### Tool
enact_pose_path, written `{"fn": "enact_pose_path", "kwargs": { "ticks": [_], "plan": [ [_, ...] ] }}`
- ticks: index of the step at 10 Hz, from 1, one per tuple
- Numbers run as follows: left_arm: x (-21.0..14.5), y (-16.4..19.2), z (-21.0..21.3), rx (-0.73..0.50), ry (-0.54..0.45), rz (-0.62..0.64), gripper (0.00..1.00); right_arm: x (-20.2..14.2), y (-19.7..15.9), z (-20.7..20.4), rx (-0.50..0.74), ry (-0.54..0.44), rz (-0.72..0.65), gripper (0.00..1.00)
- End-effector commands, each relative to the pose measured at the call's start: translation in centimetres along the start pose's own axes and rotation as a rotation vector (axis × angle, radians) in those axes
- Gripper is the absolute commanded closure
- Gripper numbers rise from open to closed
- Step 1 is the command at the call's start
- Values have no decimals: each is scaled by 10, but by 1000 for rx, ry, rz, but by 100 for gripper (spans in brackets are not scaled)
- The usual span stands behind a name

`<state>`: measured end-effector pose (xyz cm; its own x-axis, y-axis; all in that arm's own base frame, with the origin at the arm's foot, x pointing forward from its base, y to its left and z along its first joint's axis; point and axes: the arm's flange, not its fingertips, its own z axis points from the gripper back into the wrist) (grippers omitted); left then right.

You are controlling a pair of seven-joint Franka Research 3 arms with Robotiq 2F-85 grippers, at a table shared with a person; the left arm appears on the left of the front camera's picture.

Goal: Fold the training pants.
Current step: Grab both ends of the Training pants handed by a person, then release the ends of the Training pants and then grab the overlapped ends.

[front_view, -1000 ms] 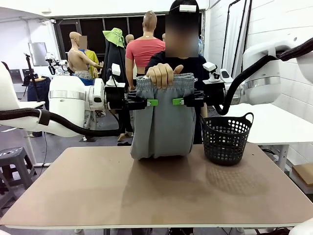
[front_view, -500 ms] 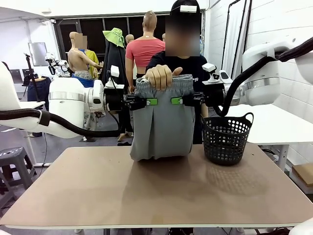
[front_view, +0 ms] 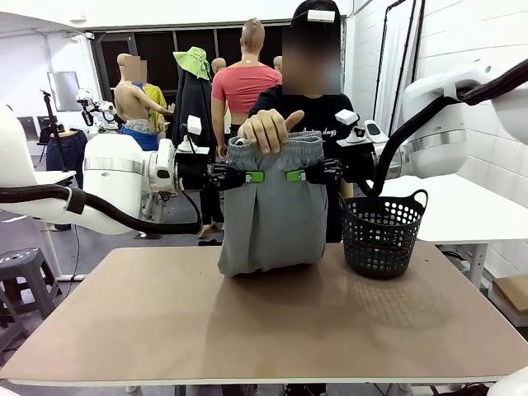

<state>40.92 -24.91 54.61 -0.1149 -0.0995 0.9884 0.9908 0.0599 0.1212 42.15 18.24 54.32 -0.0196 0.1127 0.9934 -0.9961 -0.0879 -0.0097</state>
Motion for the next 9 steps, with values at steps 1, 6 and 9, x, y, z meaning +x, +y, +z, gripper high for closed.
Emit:
{"fn": "enact_pose_path", "kwargs": {
  "ticks": [1,6,9],
  "plan": [
    [5,-2,-1,5,-20,-1,100,3,2,2,-16,-30,-2,100],
    [5,-2,-1,5,-20,-1,100,3,2,2,-16,-30,-2,100],
    [5,-2,-1,5,-20,-1,100,3,2,2,-16,-30,-2,100]
  ]
}}
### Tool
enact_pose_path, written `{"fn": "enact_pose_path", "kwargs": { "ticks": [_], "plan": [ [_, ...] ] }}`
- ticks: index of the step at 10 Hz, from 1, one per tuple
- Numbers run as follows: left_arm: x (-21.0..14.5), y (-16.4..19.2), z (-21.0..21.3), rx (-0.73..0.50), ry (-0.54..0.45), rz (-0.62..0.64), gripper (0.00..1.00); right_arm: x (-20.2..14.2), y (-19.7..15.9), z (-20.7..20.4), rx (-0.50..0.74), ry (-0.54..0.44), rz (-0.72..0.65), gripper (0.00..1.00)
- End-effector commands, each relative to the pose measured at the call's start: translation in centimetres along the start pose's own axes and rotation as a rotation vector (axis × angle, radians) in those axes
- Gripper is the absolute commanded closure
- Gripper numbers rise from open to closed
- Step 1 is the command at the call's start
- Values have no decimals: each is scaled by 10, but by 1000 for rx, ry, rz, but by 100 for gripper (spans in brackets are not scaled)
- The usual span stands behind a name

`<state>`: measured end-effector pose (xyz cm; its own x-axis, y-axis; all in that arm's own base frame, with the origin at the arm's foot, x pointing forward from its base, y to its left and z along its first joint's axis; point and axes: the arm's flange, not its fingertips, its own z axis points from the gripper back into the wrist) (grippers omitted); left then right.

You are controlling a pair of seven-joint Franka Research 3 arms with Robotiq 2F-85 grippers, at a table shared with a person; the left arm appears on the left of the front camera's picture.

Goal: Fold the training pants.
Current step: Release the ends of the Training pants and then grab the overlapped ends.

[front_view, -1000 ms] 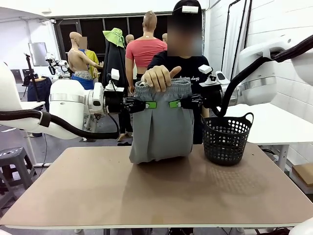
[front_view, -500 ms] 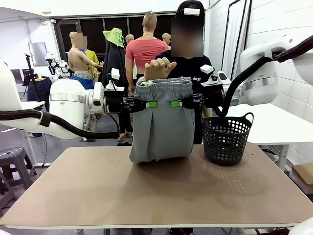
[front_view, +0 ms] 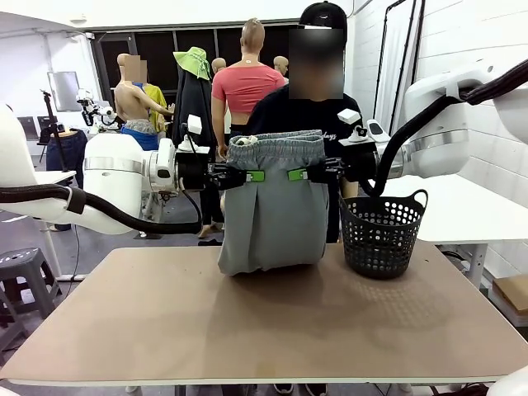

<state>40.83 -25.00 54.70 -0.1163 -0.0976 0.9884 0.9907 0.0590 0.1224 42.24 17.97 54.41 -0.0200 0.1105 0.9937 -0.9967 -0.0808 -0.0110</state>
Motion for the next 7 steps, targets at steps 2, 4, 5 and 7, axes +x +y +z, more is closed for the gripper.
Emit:
{"fn": "enact_pose_path", "kwargs": {
  "ticks": [2,4,5,7],
  "plan": [
    [4,-1,-1,6,-18,0,100,3,3,-1,-9,-28,-2,100],
    [4,-1,-1,6,-18,0,100,3,3,-1,-9,-28,-2,100],
    [4,-1,-1,6,-18,0,100,3,3,-1,-9,-28,-2,100],
    [4,-1,-1,6,-18,0,100,3,3,-1,-9,-28,-2,100]
  ]
}}
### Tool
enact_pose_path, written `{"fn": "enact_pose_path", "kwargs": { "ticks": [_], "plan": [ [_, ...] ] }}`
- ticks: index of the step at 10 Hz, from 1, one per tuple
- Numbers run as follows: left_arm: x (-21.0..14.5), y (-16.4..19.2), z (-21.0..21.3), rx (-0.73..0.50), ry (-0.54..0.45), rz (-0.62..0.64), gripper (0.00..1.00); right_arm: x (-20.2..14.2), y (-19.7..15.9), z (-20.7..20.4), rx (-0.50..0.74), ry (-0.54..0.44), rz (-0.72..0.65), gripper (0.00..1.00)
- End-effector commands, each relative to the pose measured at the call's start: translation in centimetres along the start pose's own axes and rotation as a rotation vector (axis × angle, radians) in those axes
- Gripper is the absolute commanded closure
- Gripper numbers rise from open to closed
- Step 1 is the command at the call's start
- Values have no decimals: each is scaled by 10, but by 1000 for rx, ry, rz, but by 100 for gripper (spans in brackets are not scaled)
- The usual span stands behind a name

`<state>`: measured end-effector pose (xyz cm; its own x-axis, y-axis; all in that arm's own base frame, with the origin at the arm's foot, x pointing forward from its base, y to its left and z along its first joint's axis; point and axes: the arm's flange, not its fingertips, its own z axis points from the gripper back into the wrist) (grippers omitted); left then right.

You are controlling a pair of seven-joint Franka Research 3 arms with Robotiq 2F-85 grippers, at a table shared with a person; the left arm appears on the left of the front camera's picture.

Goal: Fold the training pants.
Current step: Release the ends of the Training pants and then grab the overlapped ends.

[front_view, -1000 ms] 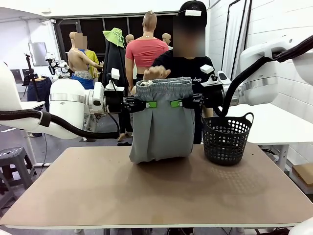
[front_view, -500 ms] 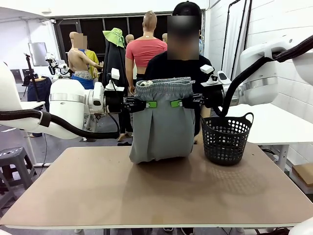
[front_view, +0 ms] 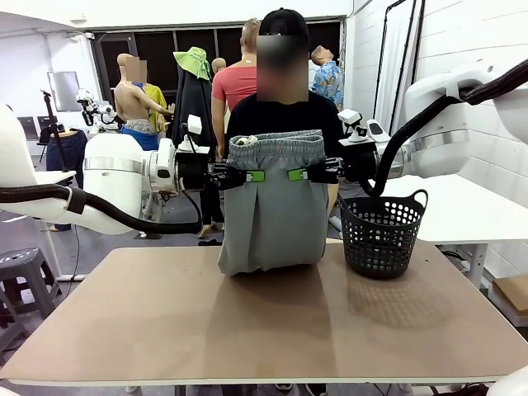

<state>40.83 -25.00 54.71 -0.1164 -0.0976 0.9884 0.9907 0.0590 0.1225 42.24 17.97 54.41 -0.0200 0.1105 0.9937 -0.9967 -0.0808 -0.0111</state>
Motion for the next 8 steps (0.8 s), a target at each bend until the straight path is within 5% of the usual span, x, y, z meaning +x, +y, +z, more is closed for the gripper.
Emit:
{"fn": "enact_pose_path", "kwargs": {
  "ticks": [1,8],
  "plan": [
    [4,-1,-1,6,-18,1,100,3,3,-1,-8,-28,-2,100],
    [4,-1,-1,6,-18,1,100,3,3,-1,-8,-28,-2,100]
  ]
}}
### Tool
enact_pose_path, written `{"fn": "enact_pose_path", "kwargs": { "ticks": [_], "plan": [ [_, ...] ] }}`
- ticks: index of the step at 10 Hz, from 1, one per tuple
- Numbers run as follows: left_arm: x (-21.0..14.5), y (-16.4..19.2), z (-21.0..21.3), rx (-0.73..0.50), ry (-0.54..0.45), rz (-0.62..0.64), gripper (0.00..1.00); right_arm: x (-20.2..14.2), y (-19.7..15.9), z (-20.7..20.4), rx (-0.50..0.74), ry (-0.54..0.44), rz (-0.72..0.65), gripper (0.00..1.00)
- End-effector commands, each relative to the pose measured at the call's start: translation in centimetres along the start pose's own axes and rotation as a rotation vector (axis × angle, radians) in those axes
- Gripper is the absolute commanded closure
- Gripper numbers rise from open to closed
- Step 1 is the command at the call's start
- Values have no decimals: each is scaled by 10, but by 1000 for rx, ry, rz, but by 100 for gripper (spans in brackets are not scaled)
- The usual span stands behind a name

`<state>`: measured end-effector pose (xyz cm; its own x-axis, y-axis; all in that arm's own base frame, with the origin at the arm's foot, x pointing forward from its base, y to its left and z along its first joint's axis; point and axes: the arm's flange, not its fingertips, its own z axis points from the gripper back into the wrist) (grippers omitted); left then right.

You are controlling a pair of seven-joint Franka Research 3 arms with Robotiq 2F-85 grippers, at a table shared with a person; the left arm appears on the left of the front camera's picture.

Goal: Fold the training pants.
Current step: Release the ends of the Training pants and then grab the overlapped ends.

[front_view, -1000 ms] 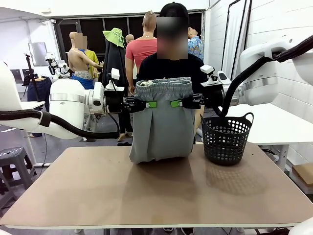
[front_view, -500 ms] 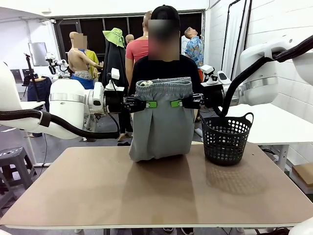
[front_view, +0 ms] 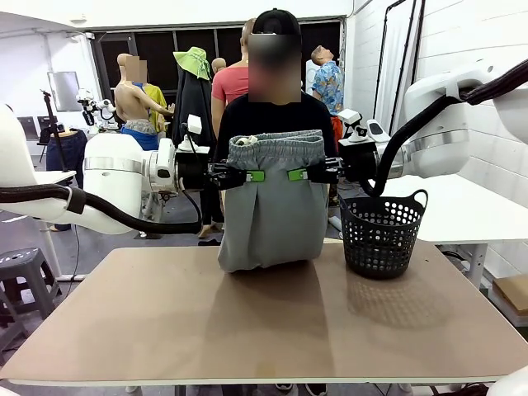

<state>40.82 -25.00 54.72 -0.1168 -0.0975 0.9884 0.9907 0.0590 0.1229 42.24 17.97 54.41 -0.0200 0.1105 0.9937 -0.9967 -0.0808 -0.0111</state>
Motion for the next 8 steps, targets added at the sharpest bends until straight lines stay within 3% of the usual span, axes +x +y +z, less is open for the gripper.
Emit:
{"fn": "enact_pose_path", "kwargs": {
  "ticks": [1,8],
  "plan": [
    [3,-1,-1,6,-18,1,100,3,3,-1,-8,-28,-2,100],
    [3,-1,-1,6,-18,1,100,3,3,-1,-8,-28,-2,100]
  ]
}}
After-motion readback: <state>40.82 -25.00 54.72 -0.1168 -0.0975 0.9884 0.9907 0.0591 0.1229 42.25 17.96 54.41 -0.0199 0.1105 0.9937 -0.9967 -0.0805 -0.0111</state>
